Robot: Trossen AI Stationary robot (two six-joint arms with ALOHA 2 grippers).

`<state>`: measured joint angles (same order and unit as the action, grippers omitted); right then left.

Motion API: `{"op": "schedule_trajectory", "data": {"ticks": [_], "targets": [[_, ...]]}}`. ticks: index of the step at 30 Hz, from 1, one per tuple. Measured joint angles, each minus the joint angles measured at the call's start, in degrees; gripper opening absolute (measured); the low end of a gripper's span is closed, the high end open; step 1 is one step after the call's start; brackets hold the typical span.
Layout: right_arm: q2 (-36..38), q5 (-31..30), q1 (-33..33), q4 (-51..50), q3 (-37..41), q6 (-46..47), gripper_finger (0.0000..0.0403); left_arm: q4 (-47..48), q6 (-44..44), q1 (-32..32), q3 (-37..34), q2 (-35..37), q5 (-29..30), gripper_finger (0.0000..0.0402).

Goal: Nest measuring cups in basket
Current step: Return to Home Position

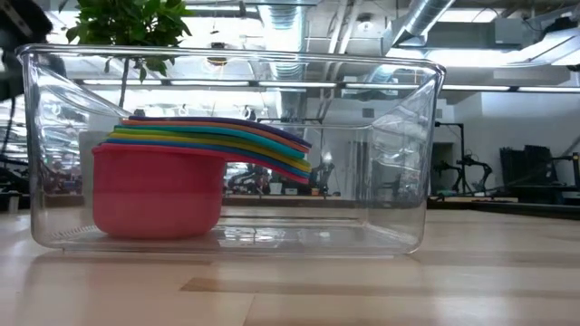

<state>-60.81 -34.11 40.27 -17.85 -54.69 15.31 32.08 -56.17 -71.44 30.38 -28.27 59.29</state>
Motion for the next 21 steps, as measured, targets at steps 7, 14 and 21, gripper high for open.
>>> {"op": "schedule_trajectory", "data": {"ticks": [7,14,21], "targets": [[14.00,25.17,-11.61,49.51,33.09,-4.07,0.0033,-39.67,30.31,4.78,-16.76,14.78,-1.17,0.0000],[17.01,39.65,-24.13,53.95,39.58,-5.14,0.0033,-56.72,53.45,19.93,-24.79,21.96,-18.78,0.0000],[21.33,55.49,-38.25,56.44,46.15,-0.95,0.0033,-52.37,43.35,37.05,-29.71,27.60,-33.60,0.0000]]}}
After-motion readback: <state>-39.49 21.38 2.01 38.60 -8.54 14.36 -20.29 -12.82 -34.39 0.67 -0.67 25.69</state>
